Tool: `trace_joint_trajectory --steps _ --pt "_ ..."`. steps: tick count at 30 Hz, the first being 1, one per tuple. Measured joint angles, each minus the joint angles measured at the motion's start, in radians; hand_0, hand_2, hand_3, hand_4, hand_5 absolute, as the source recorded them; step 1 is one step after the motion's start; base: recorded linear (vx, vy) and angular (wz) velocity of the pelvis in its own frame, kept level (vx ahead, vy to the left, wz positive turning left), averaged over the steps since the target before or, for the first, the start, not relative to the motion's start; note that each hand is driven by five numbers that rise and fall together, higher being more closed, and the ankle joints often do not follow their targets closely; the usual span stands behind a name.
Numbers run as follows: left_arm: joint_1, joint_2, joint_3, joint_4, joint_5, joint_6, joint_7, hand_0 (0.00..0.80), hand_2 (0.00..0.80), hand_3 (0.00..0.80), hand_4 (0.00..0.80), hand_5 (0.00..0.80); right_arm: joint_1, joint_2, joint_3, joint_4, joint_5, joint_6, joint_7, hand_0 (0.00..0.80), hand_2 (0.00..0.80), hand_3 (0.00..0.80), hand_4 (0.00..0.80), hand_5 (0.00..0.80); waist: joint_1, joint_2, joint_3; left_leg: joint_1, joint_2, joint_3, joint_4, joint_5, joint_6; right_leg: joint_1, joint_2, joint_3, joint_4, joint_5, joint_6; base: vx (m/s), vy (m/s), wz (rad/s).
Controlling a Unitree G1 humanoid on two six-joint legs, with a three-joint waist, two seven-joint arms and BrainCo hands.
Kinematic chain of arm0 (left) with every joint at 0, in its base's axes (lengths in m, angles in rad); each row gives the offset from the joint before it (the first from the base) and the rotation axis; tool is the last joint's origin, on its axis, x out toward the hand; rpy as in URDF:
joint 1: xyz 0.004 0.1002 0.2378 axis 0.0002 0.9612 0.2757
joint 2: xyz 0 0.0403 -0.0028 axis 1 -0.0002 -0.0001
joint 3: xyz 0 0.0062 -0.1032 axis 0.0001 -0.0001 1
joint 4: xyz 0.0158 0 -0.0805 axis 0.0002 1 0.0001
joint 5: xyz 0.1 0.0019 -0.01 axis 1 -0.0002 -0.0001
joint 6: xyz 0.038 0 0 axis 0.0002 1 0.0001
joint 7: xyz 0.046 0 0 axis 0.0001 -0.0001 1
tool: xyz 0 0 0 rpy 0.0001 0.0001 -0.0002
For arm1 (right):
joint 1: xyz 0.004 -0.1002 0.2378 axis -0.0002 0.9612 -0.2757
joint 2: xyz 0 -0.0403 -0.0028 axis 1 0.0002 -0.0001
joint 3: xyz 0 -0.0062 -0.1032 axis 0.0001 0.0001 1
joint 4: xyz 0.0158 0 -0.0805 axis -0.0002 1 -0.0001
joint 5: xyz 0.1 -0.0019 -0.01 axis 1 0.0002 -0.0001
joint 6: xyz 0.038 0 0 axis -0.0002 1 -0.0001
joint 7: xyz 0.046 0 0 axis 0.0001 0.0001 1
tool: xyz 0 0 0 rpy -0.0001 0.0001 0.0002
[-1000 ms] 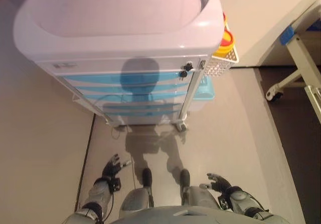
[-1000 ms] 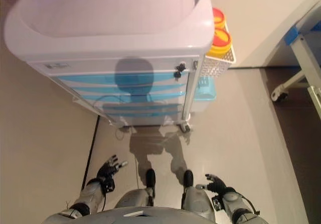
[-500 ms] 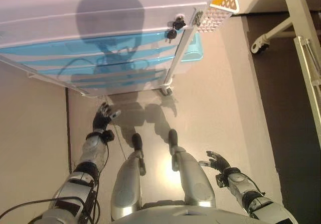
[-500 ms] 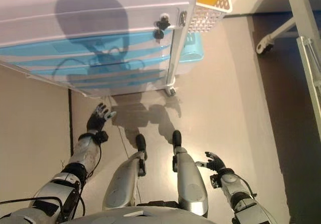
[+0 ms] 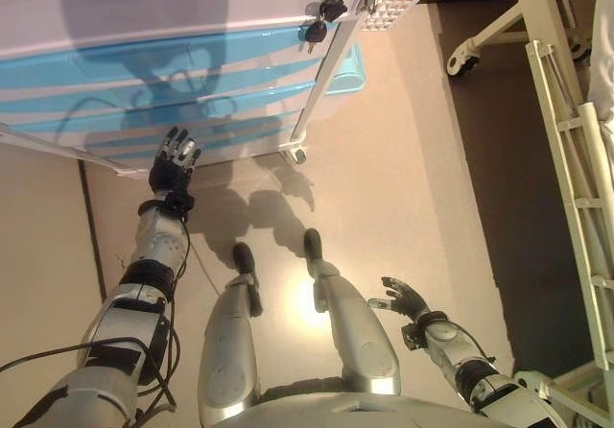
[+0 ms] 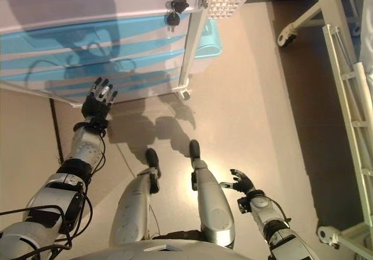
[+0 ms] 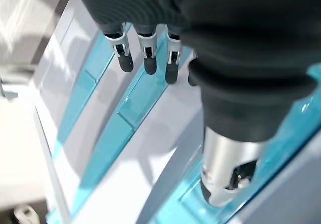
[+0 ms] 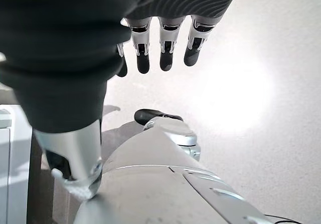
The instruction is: Open the drawer and pick up the medicine
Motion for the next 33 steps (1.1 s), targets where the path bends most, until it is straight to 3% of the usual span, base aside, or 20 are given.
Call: trace_joint_trajectory --steps 3,7,8,10,11,14,18,21,22,23,24,25,33 --pt "-0.031 0.024 -0.007 0.021 -0.054 0.011 -0.008 0.0 0.0 0.0 0.0 0.0 0.002 0.003 0.018 -0.011 0.0 -0.002 -0.001 0.0 0.0 0.0 0.0 0.0 -0.011 -0.017 0.0 -0.006 0.001 0.003 0.011 -0.005 0.005 0.0 -0.003 0.002 0.0 0.005 0.005 0.029 -0.051 -0.01" --pt "-0.041 0.033 -0.017 0.033 -0.161 0.029 -0.115 0.0 0.0 0.0 0.0 0.0 0.002 0.002 0.027 -0.014 0.0 -0.015 -0.001 0.0 0.0 0.0 0.0 0.0 -0.019 -0.02 -0.001 -0.026 0.004 0.002 0.038 -0.014 0.008 0.0 -0.006 0.002 -0.016 0.012 0.016 0.03 -0.076 0.01" --pt "-0.042 0.033 -0.018 0.027 -0.202 0.03 -0.169 0.069 0.069 0.069 0.069 0.069 0.003 0.002 0.03 -0.013 0.0 -0.018 -0.001 0.0 0.0 0.0 0.0 0.0 -0.019 -0.021 -0.002 -0.031 0.004 0.002 0.041 -0.014 0.009 -0.001 -0.007 0.002 -0.026 0.012 0.017 0.035 -0.068 -0.01" --pt "-0.041 0.03 -0.018 0.026 -0.26 0.044 -0.189 0.392 0.392 0.392 0.392 0.392 0.003 0.001 0.035 -0.013 0.001 -0.025 -0.001 0.0 0.0 0.0 0.0 0.0 -0.023 -0.023 -0.003 -0.036 0.004 0.002 0.039 -0.015 0.012 0.0 -0.01 0.001 -0.041 0.012 0.018 0.039 -0.061 -0.03" --pt "-0.041 0.02 -0.016 0.026 -0.282 0.044 -0.204 0.414 0.414 0.414 0.414 0.414 0.005 0.001 0.036 -0.013 0.004 -0.028 -0.002 0.0 0.0 0.0 0.0 0.0 -0.022 -0.023 -0.003 -0.039 0.005 0.002 0.035 -0.014 0.015 0.001 -0.011 0.0 -0.05 0.013 0.018 0.031 -0.044 0.0" --pt "-0.036 -0.01 -0.014 -0.009 -0.309 0.038 -0.222 0.458 0.458 0.458 0.458 0.458 0.013 0.001 0.037 -0.015 0.016 -0.029 -0.002 0.0 0.0 0.0 0.0 0.0 -0.017 -0.023 -0.003 -0.051 -0.004 -0.002 0.034 -0.01 0.019 0.0 -0.014 0.0 -0.058 0.04 0.019 0.029 -0.057 0.12" --pt "0.005 -0.018 -0.015 -0.065 -0.299 0.02 -0.231 0.408 0.408 0.408 0.408 0.408 0.014 0.002 0.039 -0.015 0.015 -0.021 0.0 0.0 0.0 0.0 0.0 0.0 -0.012 -0.023 -0.003 -0.05 -0.004 -0.011 0.033 -0.008 0.024 0.01 -0.012 -0.006 -0.068 0.044 0.017 0.033 -0.062 0.05" --pt "0.011 -0.018 -0.015 -0.072 -0.266 0.02 -0.23 0.414 0.414 0.414 0.414 0.414 0.015 0.003 0.039 -0.016 0.015 -0.012 0.0 0.0 0.0 0.0 0.0 0.0 -0.012 -0.023 -0.003 -0.044 -0.003 -0.022 0.033 -0.009 0.023 0.022 -0.011 -0.025 -0.068 0.044 0.017 0.035 -0.046 0.1" --pt "0.023 -0.018 -0.016 -0.082 -0.247 0.018 -0.238 0.452 0.452 0.452 0.452 0.452 0.015 0.003 0.039 -0.016 0.015 -0.009 0.0 0.0 0.0 0.0 0.0 0.0 -0.011 -0.023 -0.003 -0.038 -0.002 -0.024 0.032 -0.009 0.023 0.028 -0.011 -0.026 -0.069 0.044 0.017 0.045 -0.047 0.06" --pt "0.055 -0.018 -0.013 -0.207 -0.242 -0.019 -0.319 0.48 0.48 0.48 0.48 0.48 0.021 0.004 0.038 -0.016 0.015 -0.006 -0.001 0.0 0.0 0.0 0.0 0.0 -0.004 -0.023 -0.003 -0.028 -0.002 -0.024 0.03 -0.009 0.023 0.038 -0.012 -0.026 -0.069 0.044 0.016 0.045 -0.042 0.02" --pt "0.054 -0.008 -0.027 -0.244 -0.216 -0.008 -0.275 0.536 0.536 0.536 0.536 0.536 0.023 0.003 0.041 -0.015 0.014 0.003 0.0 0.0 0.0 0.0 0.0 0.0 0.007 -0.024 -0.003 -0.006 -0.002 -0.023 0.026 -0.009 0.022 0.059 -0.011 -0.027 -0.071 0.044 0.016 0.057 -0.05 0.03" --pt "0.059 -0.007 -0.024 -0.236 -0.213 -0.004 -0.267 0.8 0.8 0.8 0.8 0.8 0.027 0.004 0.049 -0.017 0.013 0.005 0.003 0.0 0.0 0.0 0.0 0.0 0.007 -0.024 -0.004 0.011 -0.002 -0.025 0.016 -0.011 0.02 0.078 -0.012 -0.03 -0.077 0.043 0.017 0.065 -0.051 0.04" --pt "0.089 -0.014 -0.018 -0.236 -0.212 0.0 -0.254 0.8 0.8 0.8 0.8 0.8 0.065 0.014 0.059 -0.016 0.012 0.024 0.002 0.0 0.0 0.0 0.0 0.0 0.016 -0.028 -0.006 0.074 -0.005 -0.036 -0.044 0.007 0.003 0.137 -0.014 -0.061 -0.124 0.051 0.007 0.056 -0.042 0.04"
